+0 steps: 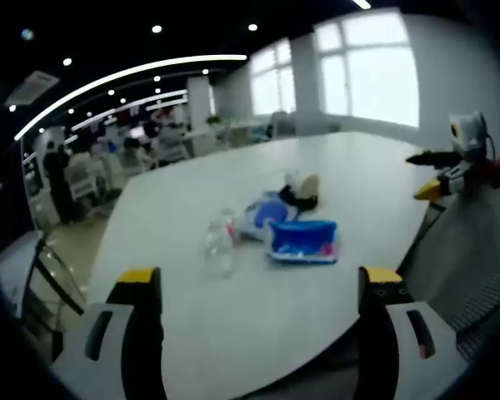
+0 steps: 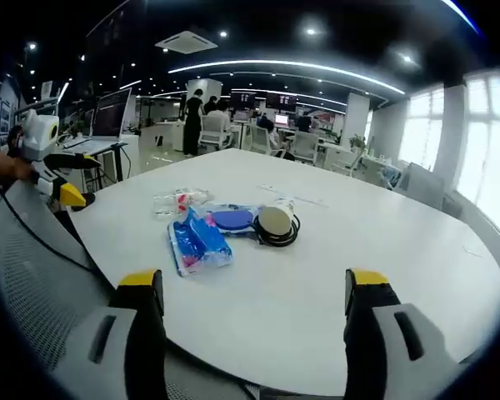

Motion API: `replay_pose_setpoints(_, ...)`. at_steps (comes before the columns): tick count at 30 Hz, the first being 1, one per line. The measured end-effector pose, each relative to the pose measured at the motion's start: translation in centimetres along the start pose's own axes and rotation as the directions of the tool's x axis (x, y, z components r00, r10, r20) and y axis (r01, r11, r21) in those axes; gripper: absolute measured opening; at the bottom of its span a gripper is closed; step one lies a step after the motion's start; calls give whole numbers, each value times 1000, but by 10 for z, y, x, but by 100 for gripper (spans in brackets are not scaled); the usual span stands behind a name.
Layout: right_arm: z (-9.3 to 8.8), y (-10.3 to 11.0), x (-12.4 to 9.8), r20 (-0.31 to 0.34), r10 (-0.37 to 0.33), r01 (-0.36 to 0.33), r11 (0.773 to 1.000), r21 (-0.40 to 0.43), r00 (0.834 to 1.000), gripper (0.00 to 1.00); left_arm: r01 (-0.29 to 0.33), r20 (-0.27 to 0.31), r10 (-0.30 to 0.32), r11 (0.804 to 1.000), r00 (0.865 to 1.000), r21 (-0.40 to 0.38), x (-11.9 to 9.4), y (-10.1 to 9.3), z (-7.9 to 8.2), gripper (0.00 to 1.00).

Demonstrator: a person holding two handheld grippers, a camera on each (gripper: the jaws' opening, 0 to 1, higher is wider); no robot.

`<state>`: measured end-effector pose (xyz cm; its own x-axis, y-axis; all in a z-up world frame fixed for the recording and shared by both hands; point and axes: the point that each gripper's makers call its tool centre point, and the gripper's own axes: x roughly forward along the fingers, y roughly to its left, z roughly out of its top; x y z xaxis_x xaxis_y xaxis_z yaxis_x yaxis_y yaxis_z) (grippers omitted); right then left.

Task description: Arrange the tabletop items into an orderly group along one side of the table until the central work area is clear of visible clutter.

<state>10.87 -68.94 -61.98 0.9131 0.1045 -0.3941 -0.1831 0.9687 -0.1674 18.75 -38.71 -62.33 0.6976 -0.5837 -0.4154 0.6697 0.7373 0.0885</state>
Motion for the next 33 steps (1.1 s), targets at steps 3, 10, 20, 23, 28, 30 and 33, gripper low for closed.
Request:
replay_pose_setpoints(3,0,0,0,1,-1,1,1000,1,1000,90,1,0,-1,1000,1000,0,0,0,0,94)
replay_pose_setpoints(10,0,0,0,1,3,-3,1000,7,1000,87,-1,-4,1,1000,1000,-1,1,1,-1,94)
replay_pose_setpoints(20,0,0,0,9,6,-6,1000,11,1000,85,-9,-8,9,1000,1000,-3,1,1,-1,93)
replay_pose_setpoints(23,0,-1,0,8,3,-3,1000,11,1000,85,-11,-5,11,1000,1000,-4,1,1,-1,93)
replay_pose_setpoints(28,1,-2,0,10,-3,3,1000,14,1000,85,-12,-4,12,1000,1000,-5,1,2,-1,93)
replay_pose_setpoints(30,1,-2,-1,10,-5,4,1000,16,1000,85,-12,-4,11,1000,1000,-5,1,2,-1,93)
replay_pose_setpoints(33,1,-2,-1,10,-6,6,1000,17,1000,84,-13,-3,13,1000,1000,-7,0,2,-1,94)
